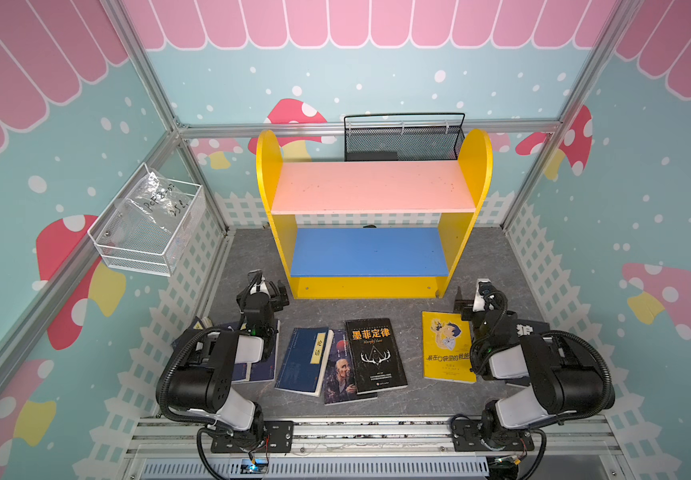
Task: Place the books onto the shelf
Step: 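Move both grippers forward from rest toward the books on the table, then lower both grippers onto the black Murphy's Law book from either side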
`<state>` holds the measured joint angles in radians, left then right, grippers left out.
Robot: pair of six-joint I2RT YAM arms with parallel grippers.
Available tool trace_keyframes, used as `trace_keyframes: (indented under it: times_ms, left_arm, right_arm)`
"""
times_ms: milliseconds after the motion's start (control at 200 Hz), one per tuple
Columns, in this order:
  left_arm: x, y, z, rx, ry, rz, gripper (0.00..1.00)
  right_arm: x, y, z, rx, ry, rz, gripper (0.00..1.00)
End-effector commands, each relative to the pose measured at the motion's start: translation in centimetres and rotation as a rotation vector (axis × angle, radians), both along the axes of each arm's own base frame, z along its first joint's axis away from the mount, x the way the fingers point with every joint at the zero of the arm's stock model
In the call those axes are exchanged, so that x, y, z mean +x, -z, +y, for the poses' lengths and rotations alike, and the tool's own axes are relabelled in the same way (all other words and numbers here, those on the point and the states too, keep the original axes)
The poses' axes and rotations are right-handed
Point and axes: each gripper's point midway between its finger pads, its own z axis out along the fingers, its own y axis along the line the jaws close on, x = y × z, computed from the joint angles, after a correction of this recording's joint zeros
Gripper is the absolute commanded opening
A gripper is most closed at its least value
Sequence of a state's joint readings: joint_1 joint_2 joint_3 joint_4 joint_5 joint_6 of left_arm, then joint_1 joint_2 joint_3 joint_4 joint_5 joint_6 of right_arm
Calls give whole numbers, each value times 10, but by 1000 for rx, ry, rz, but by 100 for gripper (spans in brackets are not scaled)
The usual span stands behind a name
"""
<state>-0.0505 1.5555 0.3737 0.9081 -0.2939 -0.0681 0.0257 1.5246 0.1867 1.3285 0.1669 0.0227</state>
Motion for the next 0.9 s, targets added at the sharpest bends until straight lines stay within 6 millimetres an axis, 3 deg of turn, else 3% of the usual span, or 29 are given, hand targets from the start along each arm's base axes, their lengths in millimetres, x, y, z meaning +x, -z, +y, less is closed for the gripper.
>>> trace_keyframes:
  times_ms: [0,80,195,305,400,515,605,765,896]
  left_arm:
    - [2,-11,0,-3,4,-25,99]
    - [-2,-22,0,7,-4,-30,99]
    - [-14,-59,-6,19,-15,-22,99]
    - [-31,-90,-11,-162,-33,6,99]
    - [-47,-103,-32,-355,5,27,99]
    - [-63,-112,-85,-637,193,12,99]
    - [-81,-107,-129,-804,301,49,99]
    - [-114,-90,-187,-930,365,153,99]
    - [-135,-82,-225,-934,420,240,99]
  right_arm:
    - [1,-4,-2,-16,7,-16,100]
    - [0,-8,-5,-14,25,-26,100]
    - [2,-23,-2,-17,16,-15,100]
    - [9,-45,9,45,-35,52,99]
    - [4,-67,36,135,-171,81,100]
    - [-13,-82,59,328,-254,136,99]
    - [-34,-83,92,537,-389,182,100]
    - [-70,-61,156,776,-534,330,100]
    - [-97,-66,202,829,-654,390,99]
